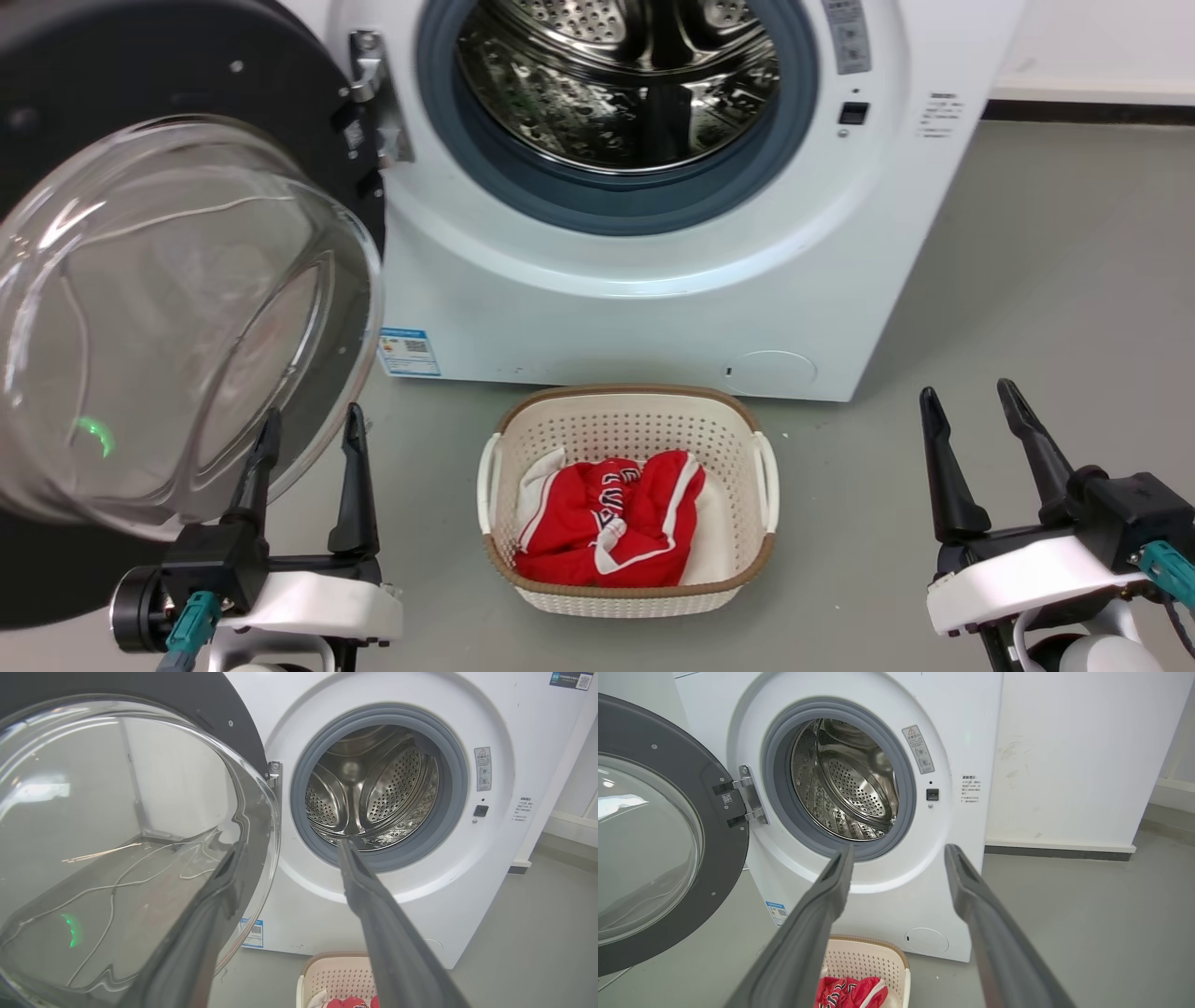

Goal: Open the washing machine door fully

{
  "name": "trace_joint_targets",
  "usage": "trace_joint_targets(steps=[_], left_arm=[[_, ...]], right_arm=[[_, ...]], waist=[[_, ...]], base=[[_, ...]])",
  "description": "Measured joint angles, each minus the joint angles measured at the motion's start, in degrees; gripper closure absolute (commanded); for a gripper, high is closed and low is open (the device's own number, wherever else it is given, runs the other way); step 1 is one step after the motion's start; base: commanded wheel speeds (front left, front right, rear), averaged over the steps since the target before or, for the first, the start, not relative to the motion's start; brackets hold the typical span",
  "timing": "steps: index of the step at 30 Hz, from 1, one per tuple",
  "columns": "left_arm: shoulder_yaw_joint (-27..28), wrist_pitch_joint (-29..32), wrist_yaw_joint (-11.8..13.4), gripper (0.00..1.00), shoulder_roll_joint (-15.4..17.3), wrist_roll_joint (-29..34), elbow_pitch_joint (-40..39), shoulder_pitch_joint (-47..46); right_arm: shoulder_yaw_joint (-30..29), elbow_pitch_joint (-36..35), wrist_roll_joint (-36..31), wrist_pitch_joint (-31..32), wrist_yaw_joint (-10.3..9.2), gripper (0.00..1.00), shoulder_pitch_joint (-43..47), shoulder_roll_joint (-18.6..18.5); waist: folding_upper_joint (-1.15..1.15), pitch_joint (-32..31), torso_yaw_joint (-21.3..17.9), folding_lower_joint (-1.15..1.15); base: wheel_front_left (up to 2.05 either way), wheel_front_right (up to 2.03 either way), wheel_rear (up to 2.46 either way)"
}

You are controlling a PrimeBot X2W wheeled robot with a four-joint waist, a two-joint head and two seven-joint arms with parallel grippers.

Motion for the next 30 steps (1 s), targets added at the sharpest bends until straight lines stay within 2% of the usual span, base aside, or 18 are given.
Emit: trace_joint_targets(steps=[11, 30], left_arm=[[-0.26, -0.33, 0.33, 0.00, 0.79, 0.16, 3.36, -1.83], [-0.33, -1.07, 0.69, 0.00, 1.79, -0.15, 5.49, -2.29]], right_arm=[[-0.01, -0.94, -0.83, 0.53, 0.00, 0.00, 0.78, 0.00], [0.32, -0.56, 0.15, 0.54, 0.00, 0.00, 1.37, 0.00]], waist=[[0.00, -0.21, -4.64, 0.00], [0.00, -0.19, -5.64, 0.00]], base=[[0.00, 0.00, 0.00], [0.00, 0.00, 0.00]])
